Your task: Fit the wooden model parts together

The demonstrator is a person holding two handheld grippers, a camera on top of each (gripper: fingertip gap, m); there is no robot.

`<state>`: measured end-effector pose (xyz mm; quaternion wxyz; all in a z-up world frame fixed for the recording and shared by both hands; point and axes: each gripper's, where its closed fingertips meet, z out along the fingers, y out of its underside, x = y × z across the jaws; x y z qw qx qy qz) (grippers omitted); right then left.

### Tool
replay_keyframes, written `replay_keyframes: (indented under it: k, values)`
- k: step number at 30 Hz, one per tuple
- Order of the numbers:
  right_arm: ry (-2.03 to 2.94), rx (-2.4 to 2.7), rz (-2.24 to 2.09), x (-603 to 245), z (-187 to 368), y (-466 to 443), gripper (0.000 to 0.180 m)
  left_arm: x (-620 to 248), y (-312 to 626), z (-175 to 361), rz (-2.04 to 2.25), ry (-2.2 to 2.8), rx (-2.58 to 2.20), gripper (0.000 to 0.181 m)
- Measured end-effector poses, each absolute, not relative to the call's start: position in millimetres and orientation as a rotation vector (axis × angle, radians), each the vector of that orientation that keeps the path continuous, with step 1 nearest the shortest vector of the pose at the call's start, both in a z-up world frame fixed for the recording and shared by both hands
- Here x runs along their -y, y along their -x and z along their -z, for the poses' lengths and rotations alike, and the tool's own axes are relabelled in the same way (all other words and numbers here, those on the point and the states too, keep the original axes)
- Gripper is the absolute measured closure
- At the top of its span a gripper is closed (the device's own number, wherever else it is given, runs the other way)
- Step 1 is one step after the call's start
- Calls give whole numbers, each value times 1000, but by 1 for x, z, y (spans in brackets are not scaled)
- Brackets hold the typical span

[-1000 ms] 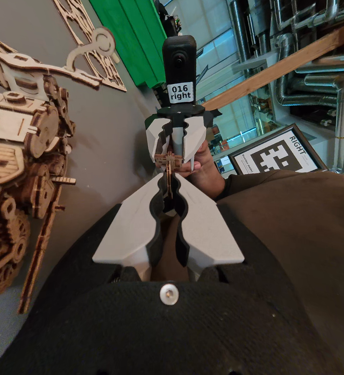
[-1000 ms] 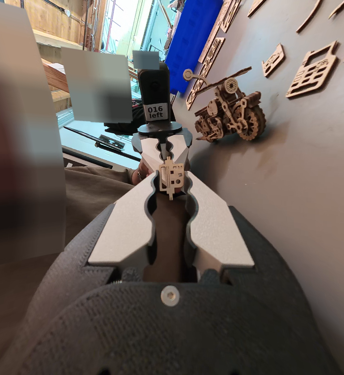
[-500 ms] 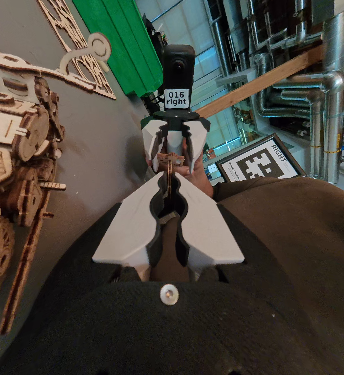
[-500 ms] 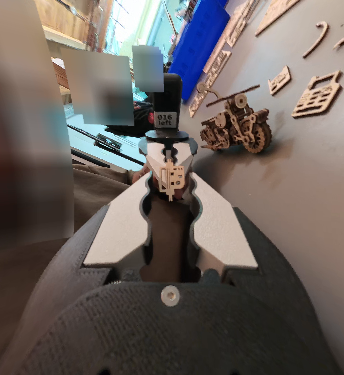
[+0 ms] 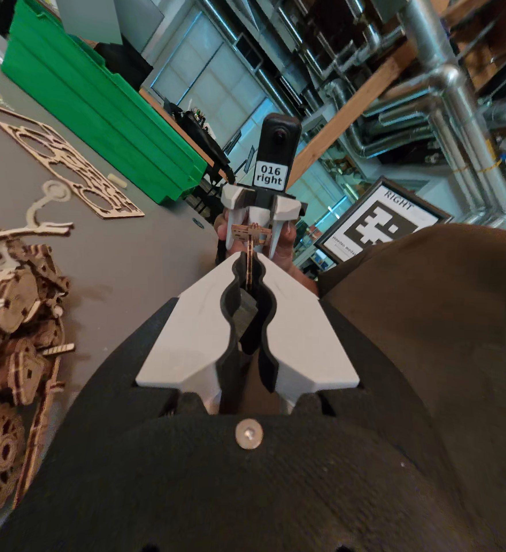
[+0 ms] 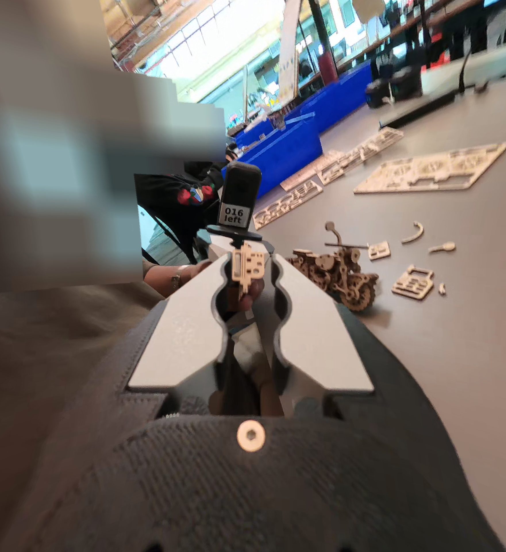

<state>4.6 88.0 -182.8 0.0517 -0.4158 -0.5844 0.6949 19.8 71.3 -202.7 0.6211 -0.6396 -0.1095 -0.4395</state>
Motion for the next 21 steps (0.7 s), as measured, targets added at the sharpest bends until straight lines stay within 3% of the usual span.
replay_keyframes:
  k: [5, 21]
  values:
    - [1211, 1759, -2121, -89, 174, -10, 179, -72, -31, 202, 943, 1501, 153, 179]
    - [1183, 1748, -2179, -80, 169, -13, 171, -69, -30, 192, 946, 1445, 134, 179]
